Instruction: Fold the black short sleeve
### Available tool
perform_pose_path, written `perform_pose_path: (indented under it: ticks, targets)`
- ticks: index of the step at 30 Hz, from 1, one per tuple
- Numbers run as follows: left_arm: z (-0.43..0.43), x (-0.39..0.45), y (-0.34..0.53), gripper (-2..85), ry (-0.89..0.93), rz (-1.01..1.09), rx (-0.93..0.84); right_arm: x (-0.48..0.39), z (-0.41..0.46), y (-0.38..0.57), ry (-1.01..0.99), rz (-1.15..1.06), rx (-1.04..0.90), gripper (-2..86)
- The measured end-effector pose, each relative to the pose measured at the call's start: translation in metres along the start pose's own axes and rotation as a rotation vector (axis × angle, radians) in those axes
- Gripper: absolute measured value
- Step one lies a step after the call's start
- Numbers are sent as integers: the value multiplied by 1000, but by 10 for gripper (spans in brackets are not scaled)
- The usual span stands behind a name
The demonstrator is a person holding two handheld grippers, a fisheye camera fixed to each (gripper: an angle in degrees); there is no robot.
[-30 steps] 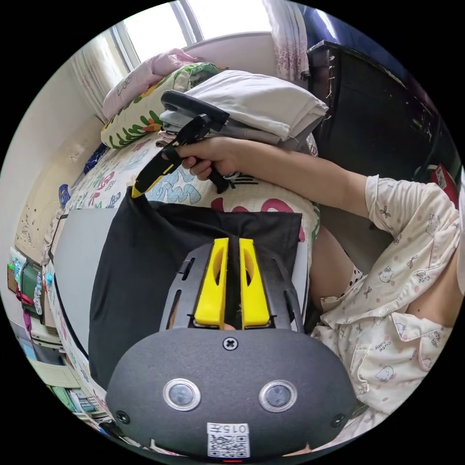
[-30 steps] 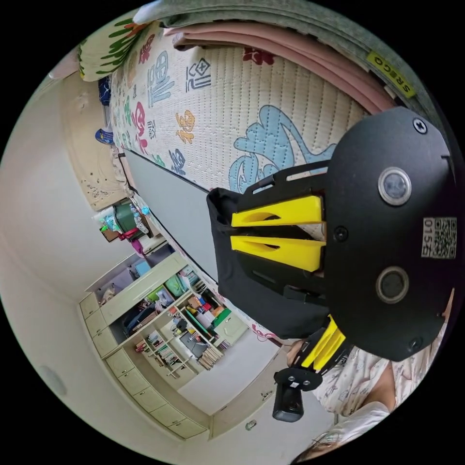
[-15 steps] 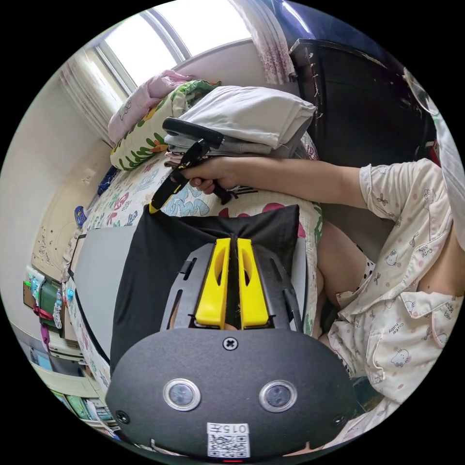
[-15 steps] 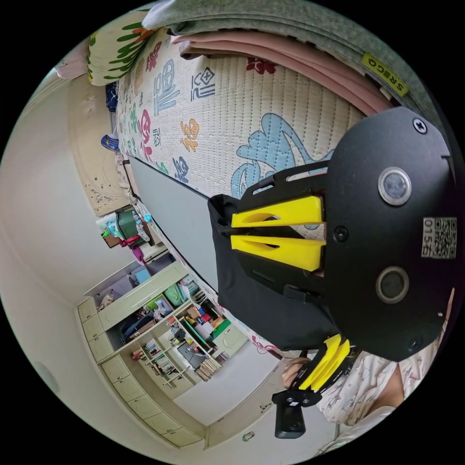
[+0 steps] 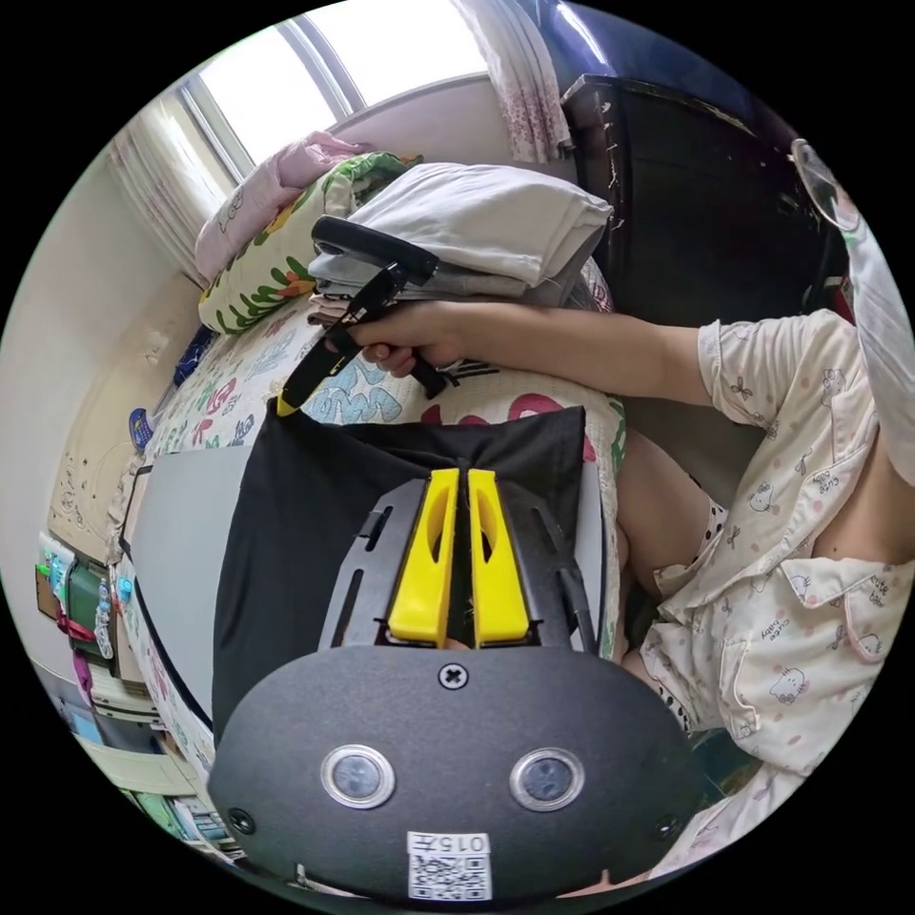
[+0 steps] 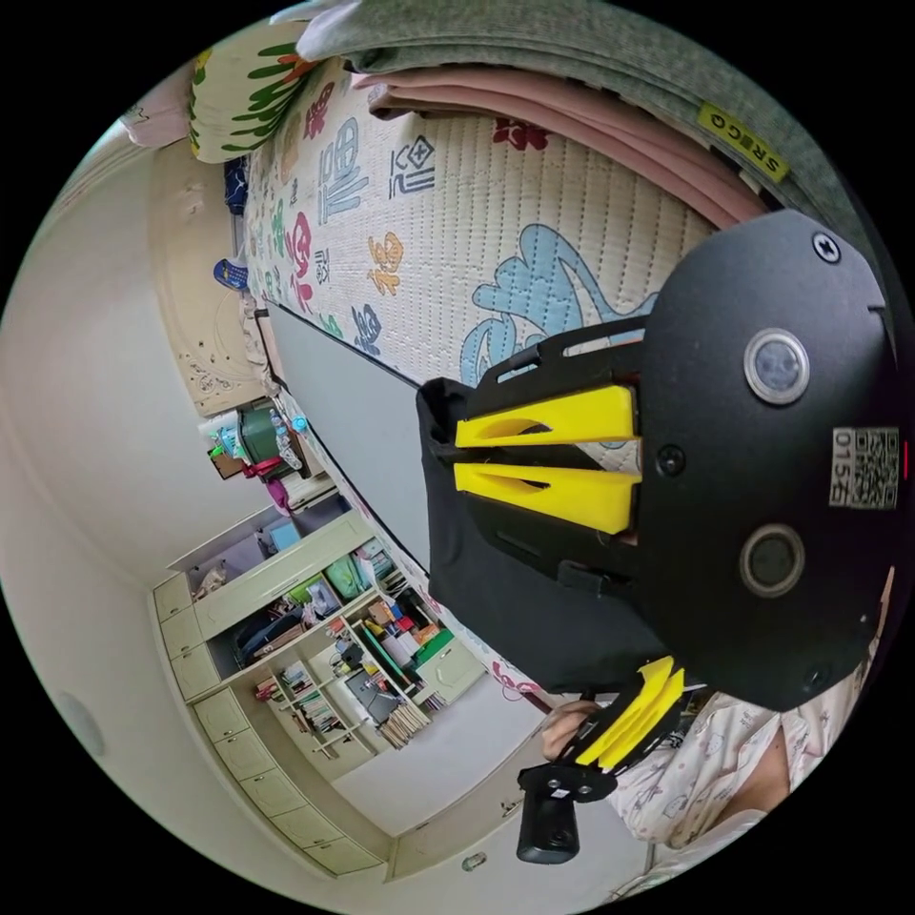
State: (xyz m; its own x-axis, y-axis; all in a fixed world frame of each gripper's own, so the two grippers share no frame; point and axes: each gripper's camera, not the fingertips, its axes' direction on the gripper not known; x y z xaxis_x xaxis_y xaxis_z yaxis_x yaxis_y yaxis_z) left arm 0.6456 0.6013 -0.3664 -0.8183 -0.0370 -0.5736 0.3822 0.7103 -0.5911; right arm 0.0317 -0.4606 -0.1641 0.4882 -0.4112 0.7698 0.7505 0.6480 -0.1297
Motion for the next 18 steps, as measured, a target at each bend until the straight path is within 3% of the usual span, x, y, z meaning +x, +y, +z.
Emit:
perform_pose_path:
  ticks: [5,10,15,18]
  targets:
    - [-27,4,29,8,-25,29,60,-2,15,8,86,-25,-23,28]
    - [52,12,45,19,65,8,-60,12,36,21,138,-7,-89,41]
    - [55,24,61,51,139,21,-75,-12,-16,69,168,-124,61,59]
    - [22,13,74,55,119,-5,-16,-51,-67,145,35,-297,160,89]
